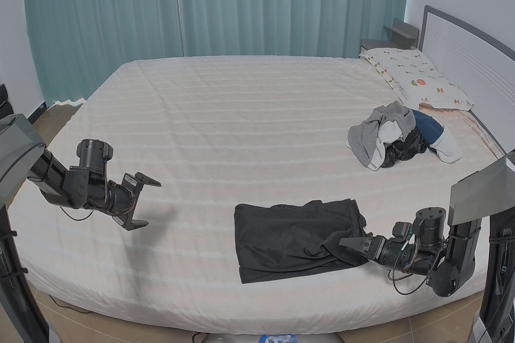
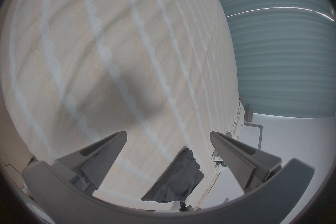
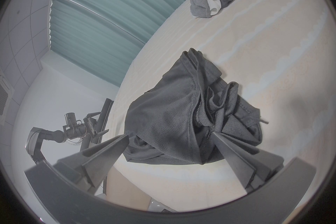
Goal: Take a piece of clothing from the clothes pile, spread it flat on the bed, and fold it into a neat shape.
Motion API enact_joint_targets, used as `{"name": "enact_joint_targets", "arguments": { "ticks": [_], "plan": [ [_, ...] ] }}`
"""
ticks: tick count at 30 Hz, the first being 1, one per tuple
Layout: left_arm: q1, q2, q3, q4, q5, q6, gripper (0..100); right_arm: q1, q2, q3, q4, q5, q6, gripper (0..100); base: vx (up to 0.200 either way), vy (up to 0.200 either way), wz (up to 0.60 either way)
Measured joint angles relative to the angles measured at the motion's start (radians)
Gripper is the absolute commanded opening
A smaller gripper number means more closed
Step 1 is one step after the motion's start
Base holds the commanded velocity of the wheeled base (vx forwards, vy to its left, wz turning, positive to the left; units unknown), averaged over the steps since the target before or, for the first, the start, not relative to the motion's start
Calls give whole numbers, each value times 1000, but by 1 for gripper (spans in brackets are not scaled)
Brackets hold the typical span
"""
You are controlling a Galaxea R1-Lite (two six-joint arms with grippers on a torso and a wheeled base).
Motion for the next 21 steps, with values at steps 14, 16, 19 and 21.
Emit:
{"name": "enact_joint_targets", "arguments": {
  "ticks": [14,16,19,21],
  "plan": [
    [0,10,-11,1,1,-3,100,-40,-8,52,0,0,-66,0,0,0,0],
    [0,11,-11,1,2,-3,100,-53,-17,64,0,0,-80,0,0,0,0],
    [0,12,-11,2,3,-3,100,-80,-34,80,0,1,-108,0,0,0,0],
    [0,12,-11,2,3,-3,100,-100,-45,90,0,1,-133,0,0,0,0]
  ]
}}
